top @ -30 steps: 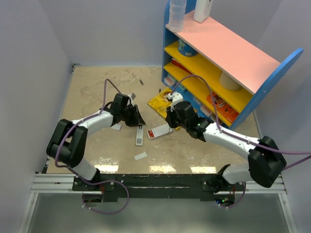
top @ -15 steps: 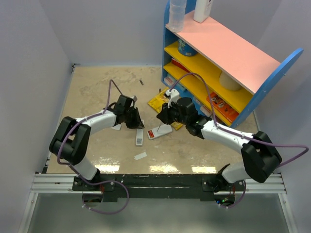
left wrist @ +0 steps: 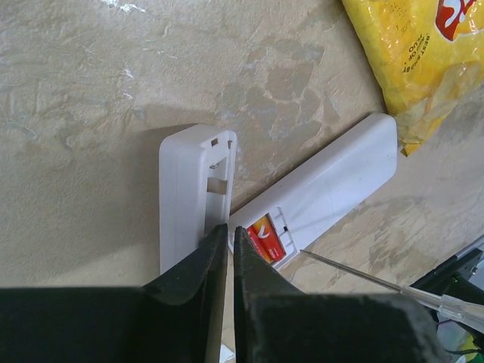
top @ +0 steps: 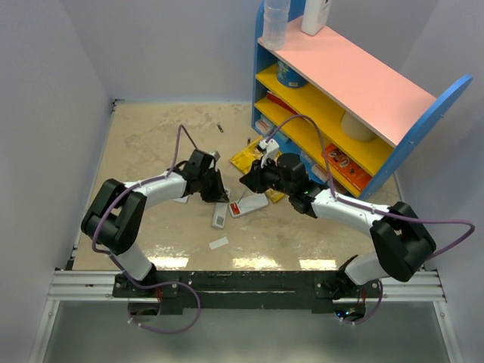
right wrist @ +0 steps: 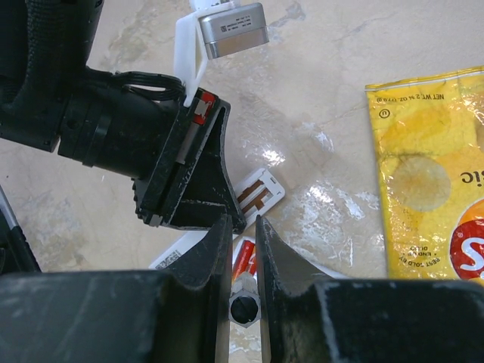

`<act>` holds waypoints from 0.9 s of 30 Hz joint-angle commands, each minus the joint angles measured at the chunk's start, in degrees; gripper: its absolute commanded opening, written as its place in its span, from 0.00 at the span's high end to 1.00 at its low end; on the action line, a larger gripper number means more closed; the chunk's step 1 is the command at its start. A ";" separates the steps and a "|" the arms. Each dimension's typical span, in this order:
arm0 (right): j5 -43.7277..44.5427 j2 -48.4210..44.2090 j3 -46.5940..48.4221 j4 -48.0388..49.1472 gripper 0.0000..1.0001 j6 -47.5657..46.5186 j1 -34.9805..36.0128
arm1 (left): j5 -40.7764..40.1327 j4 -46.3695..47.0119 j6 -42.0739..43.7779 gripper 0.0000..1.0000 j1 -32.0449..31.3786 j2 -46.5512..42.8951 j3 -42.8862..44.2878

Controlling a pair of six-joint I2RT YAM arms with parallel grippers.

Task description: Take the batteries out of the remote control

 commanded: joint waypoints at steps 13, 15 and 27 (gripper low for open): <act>0.28 -1.68 -1.29 2.38 1.00 0.87 -0.20 | -8.15 -6.62 1.60 0.86 -1.10 -3.55 4.41; 0.28 -1.77 -1.46 2.55 1.00 1.14 -0.20 | -7.80 -7.06 1.60 0.86 -1.28 -3.90 5.20; 0.54 -1.07 -1.99 3.61 1.00 1.84 -0.11 | -5.68 -7.50 0.98 0.85 -2.42 -3.81 4.50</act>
